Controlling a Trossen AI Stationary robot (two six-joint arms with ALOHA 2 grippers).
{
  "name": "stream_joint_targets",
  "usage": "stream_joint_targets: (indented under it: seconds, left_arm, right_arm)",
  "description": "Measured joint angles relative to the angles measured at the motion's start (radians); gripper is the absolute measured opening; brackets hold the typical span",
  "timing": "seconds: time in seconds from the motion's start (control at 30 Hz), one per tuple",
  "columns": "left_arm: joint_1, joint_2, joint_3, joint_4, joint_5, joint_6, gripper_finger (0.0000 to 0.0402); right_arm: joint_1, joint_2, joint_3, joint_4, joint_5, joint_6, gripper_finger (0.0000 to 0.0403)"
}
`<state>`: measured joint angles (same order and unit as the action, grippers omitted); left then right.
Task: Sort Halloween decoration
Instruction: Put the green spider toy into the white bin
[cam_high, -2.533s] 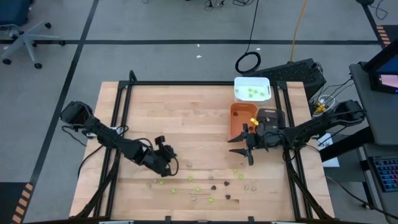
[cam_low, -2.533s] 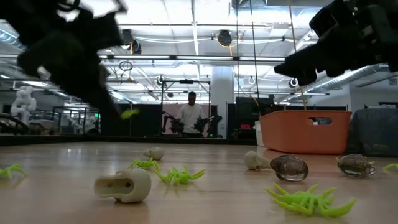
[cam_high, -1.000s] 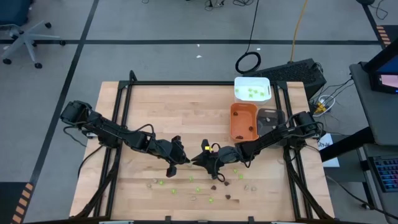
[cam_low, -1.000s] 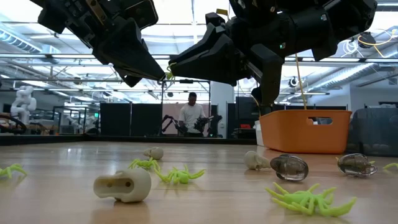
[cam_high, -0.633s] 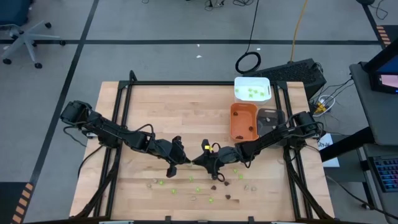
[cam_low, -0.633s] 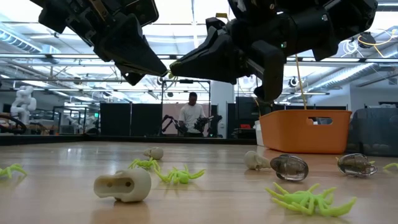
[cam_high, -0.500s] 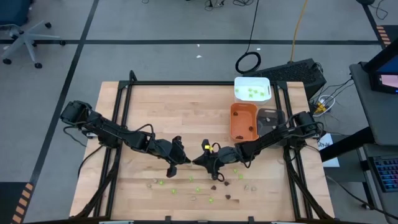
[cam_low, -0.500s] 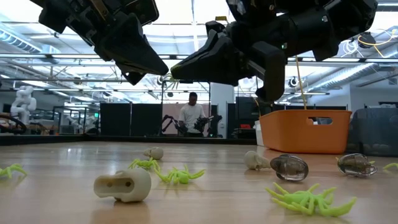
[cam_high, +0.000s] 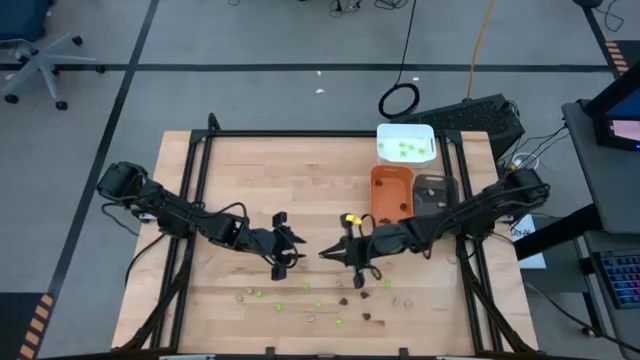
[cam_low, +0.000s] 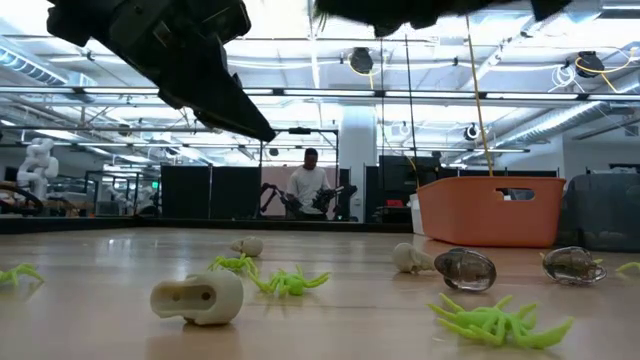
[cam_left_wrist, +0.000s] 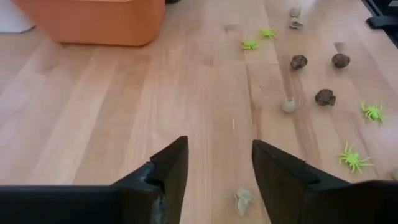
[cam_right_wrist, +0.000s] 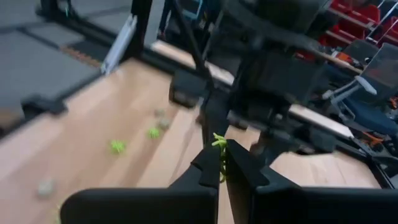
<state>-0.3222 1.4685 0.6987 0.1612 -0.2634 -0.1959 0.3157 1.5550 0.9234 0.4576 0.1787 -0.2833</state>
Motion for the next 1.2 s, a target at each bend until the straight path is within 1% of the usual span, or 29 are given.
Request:
stream_joint_targets:
  seconds: [0.17,0.33,0.5,0.63,0.73,0.93,1.03,1.2]
  left_arm:
    - [0.000,0.000,0.000,-0.016,0.000,0.002,0.0195]
    - [-0.001,0.000,-0.001,-0.021,-0.001,-0.005,0.0196]
    - [-0.001,0.000,-0.003,-0.022,-0.001,-0.005,0.0196]
    - [-0.001,0.000,-0.003,-0.021,-0.002,-0.005,0.0196]
    - [-0.001,0.000,-0.003,-0.021,-0.002,-0.005,0.0196]
    - [-0.001,0.000,-0.003,-0.021,-0.002,-0.032,0.0196]
    - [-0.002,0.000,-0.003,-0.020,-0.002,-0.036,0.0196]
    - [-0.003,0.000,-0.004,-0.012,-0.002,-0.060,0.0196]
  right_arm:
    - [-0.022,-0.099,0.000,0.001,-0.002,0.115,0.0000]
    - [-0.060,-0.173,0.000,-0.018,-0.079,0.262,0.0000]
    - [-0.087,-0.206,0.000,-0.021,-0.144,0.410,0.0000]
    - [-0.095,-0.208,0.000,-0.020,-0.180,0.454,0.0000]
    - [-0.094,-0.207,0.000,-0.029,-0.181,0.416,0.0000]
    - [-0.094,-0.206,0.000,-0.055,-0.182,0.245,0.0000]
    - [-0.094,-0.206,0.000,-0.070,-0.182,0.125,0.0000]
    - [-0.094,-0.206,0.000,-0.141,-0.179,-0.132,0.0000]
